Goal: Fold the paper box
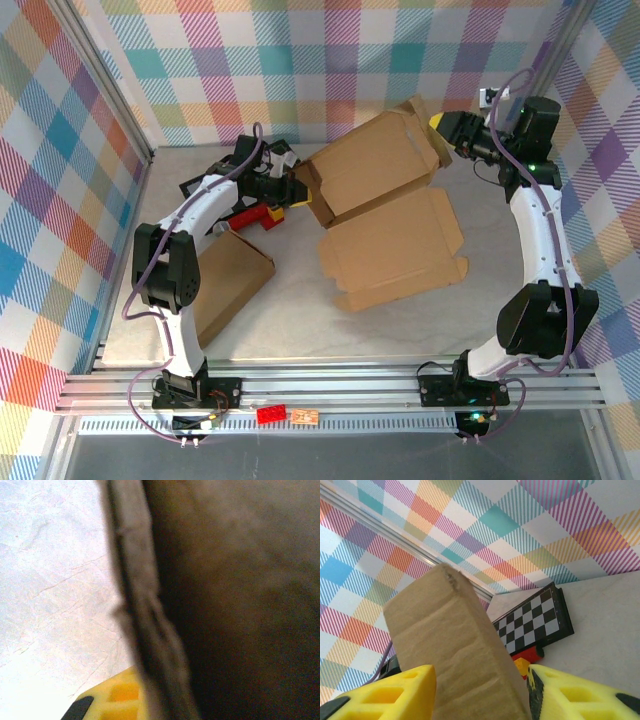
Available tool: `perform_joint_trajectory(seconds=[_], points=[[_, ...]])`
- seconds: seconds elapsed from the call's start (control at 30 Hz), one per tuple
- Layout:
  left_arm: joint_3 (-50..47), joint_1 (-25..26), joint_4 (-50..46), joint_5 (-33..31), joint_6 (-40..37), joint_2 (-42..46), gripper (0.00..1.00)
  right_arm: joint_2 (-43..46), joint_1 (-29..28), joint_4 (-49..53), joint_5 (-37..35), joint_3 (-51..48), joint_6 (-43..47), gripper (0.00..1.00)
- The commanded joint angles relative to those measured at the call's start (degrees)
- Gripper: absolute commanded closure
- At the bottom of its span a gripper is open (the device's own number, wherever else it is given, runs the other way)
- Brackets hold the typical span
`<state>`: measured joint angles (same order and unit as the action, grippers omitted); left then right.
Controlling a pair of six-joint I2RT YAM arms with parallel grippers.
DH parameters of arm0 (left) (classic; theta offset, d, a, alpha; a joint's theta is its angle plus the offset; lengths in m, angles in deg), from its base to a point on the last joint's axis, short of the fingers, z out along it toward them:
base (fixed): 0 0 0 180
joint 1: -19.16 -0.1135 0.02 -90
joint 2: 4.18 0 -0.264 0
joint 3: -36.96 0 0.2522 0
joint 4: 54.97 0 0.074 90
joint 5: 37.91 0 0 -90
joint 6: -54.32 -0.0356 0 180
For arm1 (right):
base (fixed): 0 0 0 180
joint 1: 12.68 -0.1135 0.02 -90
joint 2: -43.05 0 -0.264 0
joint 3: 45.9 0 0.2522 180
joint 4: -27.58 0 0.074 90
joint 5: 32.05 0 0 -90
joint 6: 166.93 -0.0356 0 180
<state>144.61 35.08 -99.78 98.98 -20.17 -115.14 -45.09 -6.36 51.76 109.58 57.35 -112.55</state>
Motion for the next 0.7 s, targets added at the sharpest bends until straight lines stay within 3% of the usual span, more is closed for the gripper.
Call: perform_joint_trajectory(seconds=[0.0,0.4,0.67], points=[[1.20,-0.55,-0.86,0.53,-0.83,0.54,1.00,0.07,-1.40,3.40,0.05,2.36,5.35,0.49],[1.65,-0.50,-2.16,-0.96,-1.18,1.37,1.00,-0.10,-5.52,13.96,-6.59,4.71,15.44,0.51],[2.44,-0.20,-3.67,-2.90,-1.27,1.99,1.00,0.05,-10.39,23.24,-17.74,8.33,24.54,0.50]])
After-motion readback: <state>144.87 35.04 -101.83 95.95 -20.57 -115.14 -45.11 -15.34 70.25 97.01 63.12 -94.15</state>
